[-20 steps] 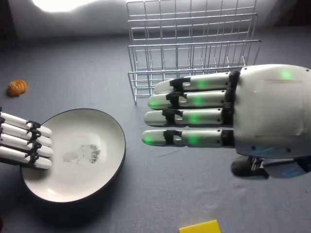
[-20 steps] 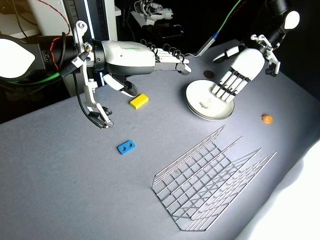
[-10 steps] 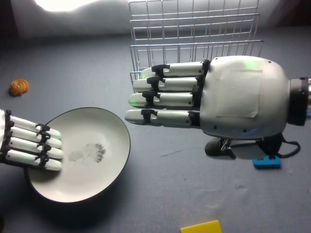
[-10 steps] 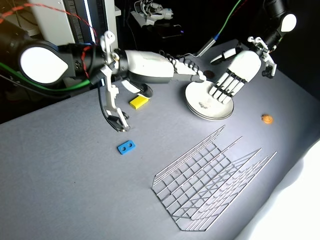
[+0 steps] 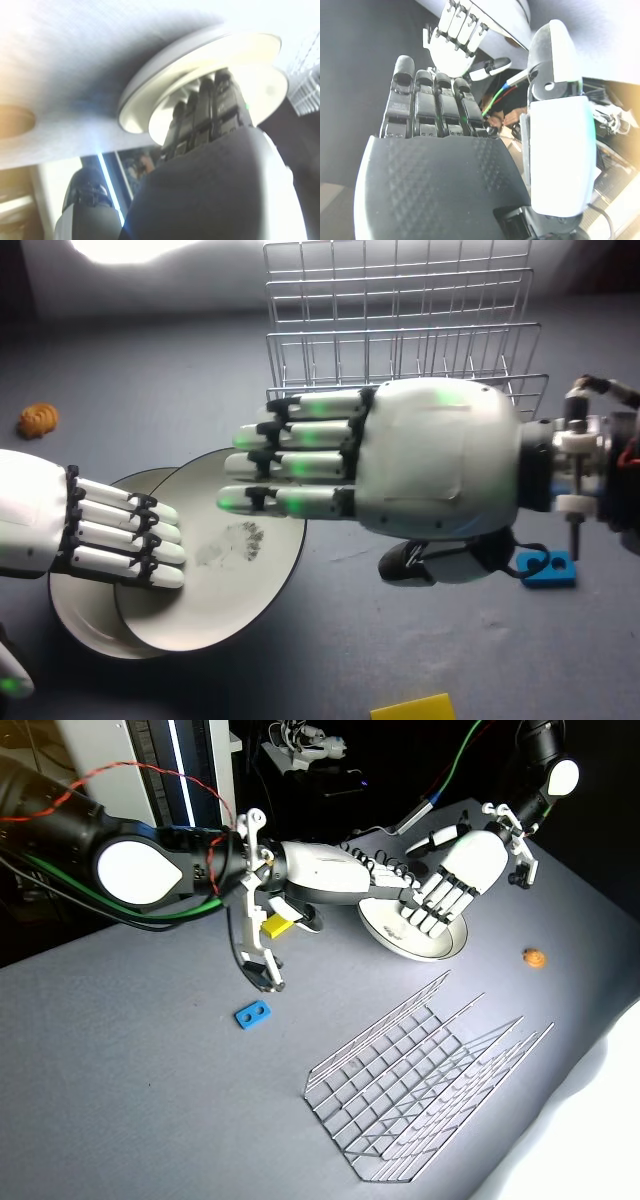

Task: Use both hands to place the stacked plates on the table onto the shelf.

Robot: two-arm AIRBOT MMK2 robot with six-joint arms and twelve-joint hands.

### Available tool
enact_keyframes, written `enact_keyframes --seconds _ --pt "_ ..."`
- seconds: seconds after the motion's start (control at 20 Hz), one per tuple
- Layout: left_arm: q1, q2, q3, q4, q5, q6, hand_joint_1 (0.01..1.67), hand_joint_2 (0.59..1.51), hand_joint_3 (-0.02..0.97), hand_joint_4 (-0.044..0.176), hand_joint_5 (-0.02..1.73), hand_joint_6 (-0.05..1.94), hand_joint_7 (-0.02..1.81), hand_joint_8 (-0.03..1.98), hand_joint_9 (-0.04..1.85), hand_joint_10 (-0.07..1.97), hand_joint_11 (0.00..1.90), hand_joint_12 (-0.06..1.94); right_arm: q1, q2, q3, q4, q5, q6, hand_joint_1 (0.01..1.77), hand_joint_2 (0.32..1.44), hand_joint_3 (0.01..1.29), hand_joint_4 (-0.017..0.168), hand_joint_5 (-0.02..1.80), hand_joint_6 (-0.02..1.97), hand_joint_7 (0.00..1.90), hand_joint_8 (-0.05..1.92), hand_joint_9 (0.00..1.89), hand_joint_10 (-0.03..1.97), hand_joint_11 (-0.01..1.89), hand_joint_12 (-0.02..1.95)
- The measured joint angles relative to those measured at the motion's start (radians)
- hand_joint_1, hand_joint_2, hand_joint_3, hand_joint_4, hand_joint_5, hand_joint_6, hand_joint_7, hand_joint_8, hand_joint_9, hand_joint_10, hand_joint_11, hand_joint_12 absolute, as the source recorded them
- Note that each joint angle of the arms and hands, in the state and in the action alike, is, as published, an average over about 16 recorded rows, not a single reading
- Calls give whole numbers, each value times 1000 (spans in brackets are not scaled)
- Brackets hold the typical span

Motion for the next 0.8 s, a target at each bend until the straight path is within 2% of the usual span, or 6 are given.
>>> enact_keyframes --seconds 0.3,0.8 --pt "-24 -3 -21 4 15 -12 20 1028 19 -2 7 1 -9 -15 19 -13 16 7 12 -86 43 15 -35 -22 980 1037 33 3 54 22 46 12 50 8 15 497" --pt "-33 -6 -27 1 19 -22 20 1029 20 -2 11 0 -10 -15 20 -11 15 8 26 -226 140 43 -107 -25 1058 1079 33 4 151 22 136 12 132 8 14 669"
